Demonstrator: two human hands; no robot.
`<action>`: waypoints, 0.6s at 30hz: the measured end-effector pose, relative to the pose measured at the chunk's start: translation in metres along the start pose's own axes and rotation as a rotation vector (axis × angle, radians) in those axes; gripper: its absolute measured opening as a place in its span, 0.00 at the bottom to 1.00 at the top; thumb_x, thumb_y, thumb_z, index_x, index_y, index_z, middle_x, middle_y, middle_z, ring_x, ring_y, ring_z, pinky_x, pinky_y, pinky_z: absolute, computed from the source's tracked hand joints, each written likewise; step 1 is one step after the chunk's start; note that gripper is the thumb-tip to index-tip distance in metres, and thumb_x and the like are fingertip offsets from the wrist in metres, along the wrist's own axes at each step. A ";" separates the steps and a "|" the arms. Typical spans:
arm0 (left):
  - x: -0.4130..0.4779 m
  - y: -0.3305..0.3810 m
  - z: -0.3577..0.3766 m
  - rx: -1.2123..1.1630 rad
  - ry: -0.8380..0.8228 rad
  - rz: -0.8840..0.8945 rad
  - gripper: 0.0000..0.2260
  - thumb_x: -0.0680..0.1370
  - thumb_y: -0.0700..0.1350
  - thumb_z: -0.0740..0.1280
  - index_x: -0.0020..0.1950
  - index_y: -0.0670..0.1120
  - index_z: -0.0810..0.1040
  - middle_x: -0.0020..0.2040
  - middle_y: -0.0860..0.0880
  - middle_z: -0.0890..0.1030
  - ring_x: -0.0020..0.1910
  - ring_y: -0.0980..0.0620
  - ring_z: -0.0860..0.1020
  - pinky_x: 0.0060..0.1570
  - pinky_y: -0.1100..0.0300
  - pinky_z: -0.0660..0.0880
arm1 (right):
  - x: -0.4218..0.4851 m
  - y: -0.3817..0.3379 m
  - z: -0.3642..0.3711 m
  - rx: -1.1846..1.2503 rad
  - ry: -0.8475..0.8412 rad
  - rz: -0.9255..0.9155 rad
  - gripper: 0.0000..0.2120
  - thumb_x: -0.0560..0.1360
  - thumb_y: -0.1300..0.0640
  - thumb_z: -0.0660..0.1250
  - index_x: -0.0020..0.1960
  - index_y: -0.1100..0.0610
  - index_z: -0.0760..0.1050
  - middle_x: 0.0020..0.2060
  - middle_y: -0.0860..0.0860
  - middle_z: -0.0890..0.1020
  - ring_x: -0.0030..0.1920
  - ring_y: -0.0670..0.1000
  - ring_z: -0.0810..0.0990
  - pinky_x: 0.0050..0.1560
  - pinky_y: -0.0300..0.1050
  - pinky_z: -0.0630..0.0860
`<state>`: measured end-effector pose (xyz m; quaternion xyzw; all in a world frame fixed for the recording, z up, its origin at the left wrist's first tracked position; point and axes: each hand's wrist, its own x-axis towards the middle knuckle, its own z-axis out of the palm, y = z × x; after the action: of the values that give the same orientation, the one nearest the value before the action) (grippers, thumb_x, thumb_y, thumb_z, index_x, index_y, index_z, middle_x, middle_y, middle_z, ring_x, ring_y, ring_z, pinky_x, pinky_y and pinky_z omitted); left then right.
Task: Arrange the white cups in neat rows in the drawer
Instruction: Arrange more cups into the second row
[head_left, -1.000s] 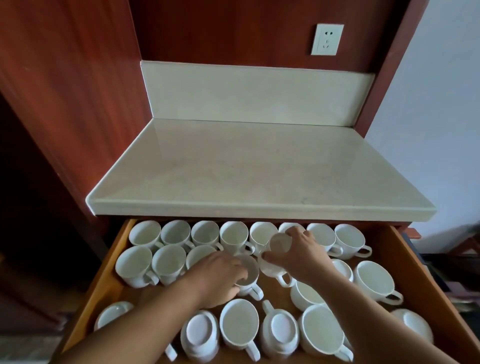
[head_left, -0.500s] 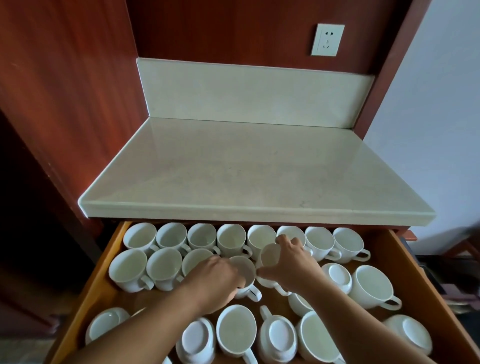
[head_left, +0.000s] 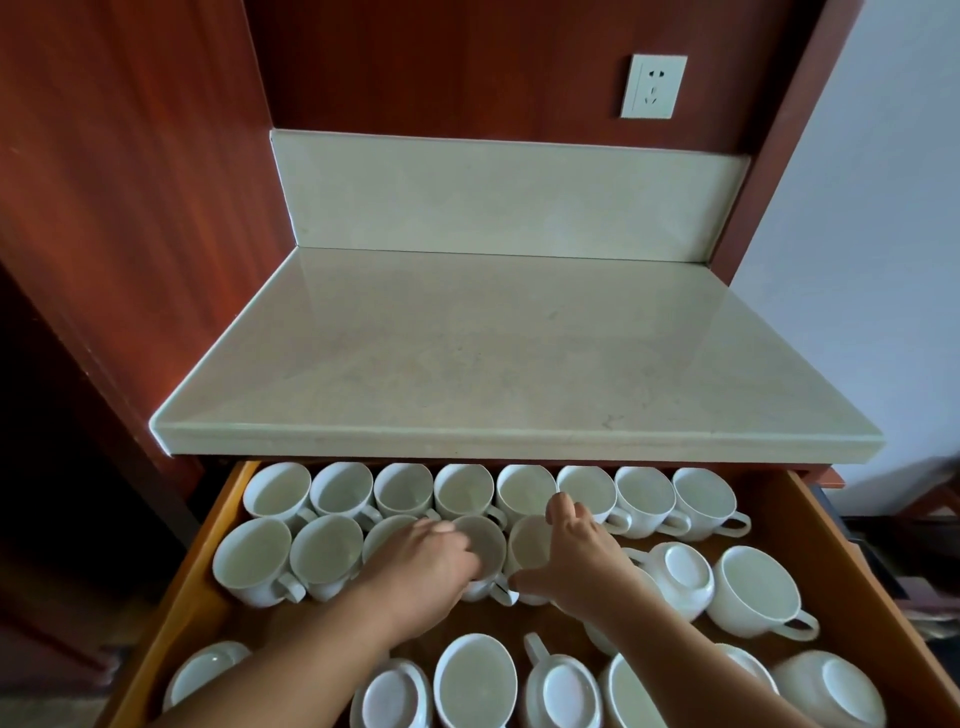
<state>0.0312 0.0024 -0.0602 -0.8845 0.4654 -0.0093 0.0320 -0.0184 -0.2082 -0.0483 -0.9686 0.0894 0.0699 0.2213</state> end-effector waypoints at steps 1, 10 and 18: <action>0.001 -0.002 0.002 0.000 0.013 0.010 0.06 0.67 0.47 0.76 0.34 0.52 0.80 0.32 0.54 0.75 0.35 0.50 0.78 0.36 0.58 0.76 | 0.001 0.001 0.002 0.001 0.007 -0.002 0.38 0.62 0.37 0.78 0.61 0.52 0.64 0.53 0.49 0.72 0.54 0.53 0.76 0.57 0.47 0.75; -0.002 -0.001 0.007 -0.038 0.092 0.016 0.05 0.67 0.48 0.74 0.35 0.53 0.78 0.32 0.54 0.74 0.35 0.51 0.77 0.36 0.58 0.75 | 0.001 0.009 0.021 0.013 0.092 -0.034 0.39 0.62 0.35 0.77 0.62 0.56 0.66 0.52 0.48 0.66 0.57 0.54 0.75 0.56 0.44 0.73; -0.004 0.000 0.013 -0.059 0.137 -0.006 0.07 0.68 0.50 0.75 0.35 0.52 0.78 0.32 0.54 0.75 0.35 0.50 0.77 0.36 0.58 0.75 | 0.002 0.012 0.023 0.014 0.069 -0.039 0.35 0.64 0.36 0.77 0.59 0.56 0.66 0.53 0.48 0.65 0.56 0.52 0.72 0.51 0.41 0.66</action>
<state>0.0293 0.0065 -0.0736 -0.8836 0.4641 -0.0563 -0.0258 -0.0209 -0.2090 -0.0745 -0.9704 0.0784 0.0314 0.2263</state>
